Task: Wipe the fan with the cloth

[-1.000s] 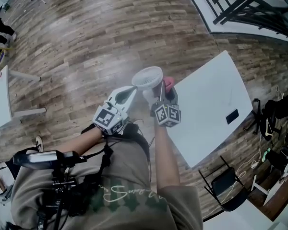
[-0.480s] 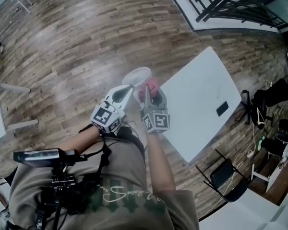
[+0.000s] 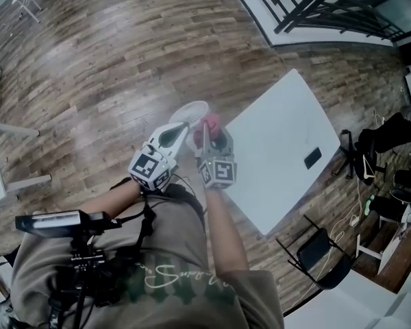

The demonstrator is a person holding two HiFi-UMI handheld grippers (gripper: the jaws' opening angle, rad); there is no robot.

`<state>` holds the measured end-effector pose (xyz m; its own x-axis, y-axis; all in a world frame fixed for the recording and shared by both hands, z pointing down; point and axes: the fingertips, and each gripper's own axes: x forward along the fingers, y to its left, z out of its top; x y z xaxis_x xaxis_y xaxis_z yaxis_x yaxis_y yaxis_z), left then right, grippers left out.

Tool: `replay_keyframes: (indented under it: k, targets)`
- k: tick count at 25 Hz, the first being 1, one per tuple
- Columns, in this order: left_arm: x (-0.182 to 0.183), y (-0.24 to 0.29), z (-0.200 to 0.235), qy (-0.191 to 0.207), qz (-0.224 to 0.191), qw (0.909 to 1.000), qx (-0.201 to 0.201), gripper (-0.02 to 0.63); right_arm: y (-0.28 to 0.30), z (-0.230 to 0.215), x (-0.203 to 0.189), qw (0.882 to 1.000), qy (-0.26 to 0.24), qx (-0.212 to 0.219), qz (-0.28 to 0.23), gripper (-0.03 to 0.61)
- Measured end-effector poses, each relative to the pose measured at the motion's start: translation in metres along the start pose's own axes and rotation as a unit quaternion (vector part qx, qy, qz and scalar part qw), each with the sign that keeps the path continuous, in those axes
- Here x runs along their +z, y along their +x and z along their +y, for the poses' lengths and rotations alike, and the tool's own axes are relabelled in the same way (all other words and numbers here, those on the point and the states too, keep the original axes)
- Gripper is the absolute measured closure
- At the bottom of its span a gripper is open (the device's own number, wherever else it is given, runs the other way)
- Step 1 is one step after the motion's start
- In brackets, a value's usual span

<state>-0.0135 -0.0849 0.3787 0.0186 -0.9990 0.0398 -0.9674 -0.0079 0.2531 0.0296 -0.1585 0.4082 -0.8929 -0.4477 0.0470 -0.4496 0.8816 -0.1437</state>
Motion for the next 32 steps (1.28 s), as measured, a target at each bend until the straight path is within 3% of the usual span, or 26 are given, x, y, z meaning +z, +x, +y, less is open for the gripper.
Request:
replay_keyframes:
  k: [10,27,32]
  targets:
    - [0.016,0.007,-0.014,-0.015,-0.008,0.9994,-0.029,0.595,0.004,-0.002,0.006,1.0,0.017,0.017,0.006,0.465]
    - [0.014,0.004,0.008,-0.017,-0.012,0.9994,0.028,0.595,0.026,-0.015,0.007,0.999,0.011,0.047,0.023,0.463]
    - [0.016,0.002,0.0,0.018,-0.017,0.9994,0.022,0.595,0.028,-0.02,0.002,0.999,0.006,0.044,0.025,0.463]
